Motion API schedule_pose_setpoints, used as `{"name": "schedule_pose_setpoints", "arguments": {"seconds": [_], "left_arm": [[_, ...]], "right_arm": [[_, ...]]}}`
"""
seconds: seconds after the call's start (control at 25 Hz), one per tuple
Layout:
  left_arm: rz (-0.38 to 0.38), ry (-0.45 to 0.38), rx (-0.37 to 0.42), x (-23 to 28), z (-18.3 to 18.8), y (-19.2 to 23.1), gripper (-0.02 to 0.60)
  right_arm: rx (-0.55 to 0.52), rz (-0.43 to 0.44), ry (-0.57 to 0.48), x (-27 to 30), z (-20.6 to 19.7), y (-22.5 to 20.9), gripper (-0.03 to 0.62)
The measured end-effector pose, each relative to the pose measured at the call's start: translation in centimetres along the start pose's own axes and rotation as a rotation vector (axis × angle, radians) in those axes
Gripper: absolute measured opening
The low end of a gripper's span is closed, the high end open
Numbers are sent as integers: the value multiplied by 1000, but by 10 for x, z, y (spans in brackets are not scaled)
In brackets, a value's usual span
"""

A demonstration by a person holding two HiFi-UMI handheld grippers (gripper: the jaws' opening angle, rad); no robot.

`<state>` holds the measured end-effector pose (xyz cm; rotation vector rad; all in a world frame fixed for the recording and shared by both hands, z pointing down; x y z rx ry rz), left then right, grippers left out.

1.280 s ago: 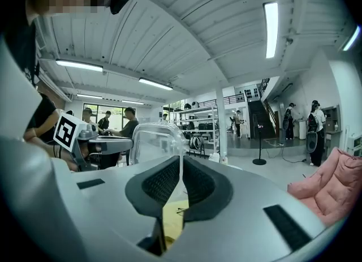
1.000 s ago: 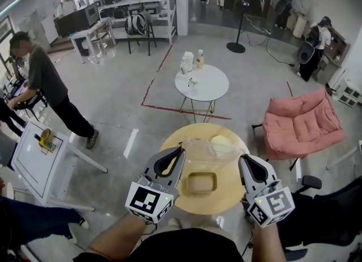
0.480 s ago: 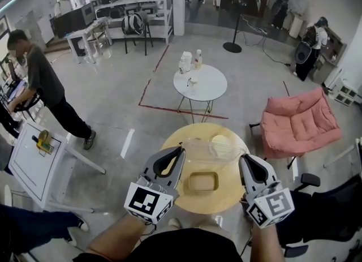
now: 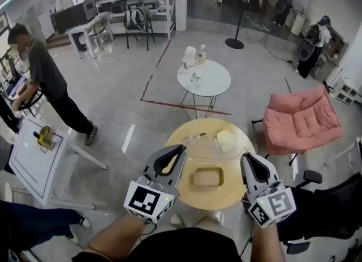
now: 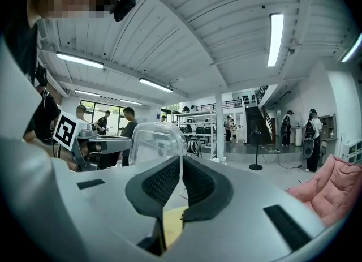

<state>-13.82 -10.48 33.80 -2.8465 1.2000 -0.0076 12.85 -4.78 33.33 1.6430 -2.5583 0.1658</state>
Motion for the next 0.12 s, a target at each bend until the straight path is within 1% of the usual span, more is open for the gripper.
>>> {"name": "schedule_pose_setpoints", "arguments": {"seconds": [0.12], "left_arm": [[-1, -1, -2, -3, -1, 2, 29]], "right_arm": [[0, 1, 1, 1, -1, 4, 31]]}}
Point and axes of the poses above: the fingertips, and each gripper's own axes: x forward along the fingers, y to its left, z out of its top, the point moved 10 cm from there along -x, backward along the fingers, and after that the axes turned 2 degrees about x, right-handed, at the moved point
